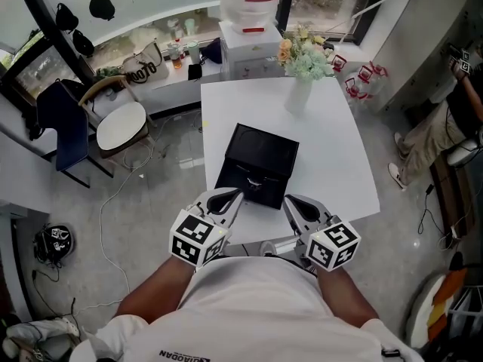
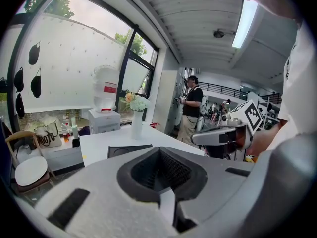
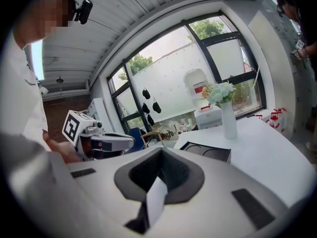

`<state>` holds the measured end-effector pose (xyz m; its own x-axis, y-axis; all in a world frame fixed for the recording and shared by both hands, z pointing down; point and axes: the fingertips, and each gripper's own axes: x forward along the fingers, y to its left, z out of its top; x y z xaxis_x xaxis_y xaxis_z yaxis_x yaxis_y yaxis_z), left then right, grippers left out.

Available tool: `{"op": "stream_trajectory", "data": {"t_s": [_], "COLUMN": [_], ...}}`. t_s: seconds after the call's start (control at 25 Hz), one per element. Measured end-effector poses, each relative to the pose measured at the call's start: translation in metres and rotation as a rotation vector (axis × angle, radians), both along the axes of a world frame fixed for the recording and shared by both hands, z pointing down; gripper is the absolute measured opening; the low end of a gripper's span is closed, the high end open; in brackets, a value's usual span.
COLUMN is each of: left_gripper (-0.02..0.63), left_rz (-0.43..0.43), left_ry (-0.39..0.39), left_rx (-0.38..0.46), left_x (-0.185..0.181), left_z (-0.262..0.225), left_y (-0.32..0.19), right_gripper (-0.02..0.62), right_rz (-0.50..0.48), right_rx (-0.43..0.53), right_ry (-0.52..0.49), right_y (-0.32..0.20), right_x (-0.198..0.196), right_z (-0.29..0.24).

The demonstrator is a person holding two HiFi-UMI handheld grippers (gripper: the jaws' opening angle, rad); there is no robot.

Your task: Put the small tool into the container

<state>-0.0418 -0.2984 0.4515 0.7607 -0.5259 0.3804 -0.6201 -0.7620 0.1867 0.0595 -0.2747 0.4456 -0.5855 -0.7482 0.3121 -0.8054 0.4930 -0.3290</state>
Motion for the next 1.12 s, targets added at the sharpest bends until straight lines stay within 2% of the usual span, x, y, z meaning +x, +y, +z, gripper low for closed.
{"op": "stream_trajectory", "data": {"t_s": [1.12], "left_gripper": [0.009], "left_rz": [-0.042], "left_ry": [0.004], "left_rx": [0.006], "left_x": [-0.0063], "left_z": [-0.0032], "left_y": [-0.0008], "right_gripper": [0.005], "right_rz": [-0.049], "right_rx": [-0.009], "right_ry": [0.03], "right_y": [-0.0013], "right_x": [-0.0084], "right_z": [0.0054]}}
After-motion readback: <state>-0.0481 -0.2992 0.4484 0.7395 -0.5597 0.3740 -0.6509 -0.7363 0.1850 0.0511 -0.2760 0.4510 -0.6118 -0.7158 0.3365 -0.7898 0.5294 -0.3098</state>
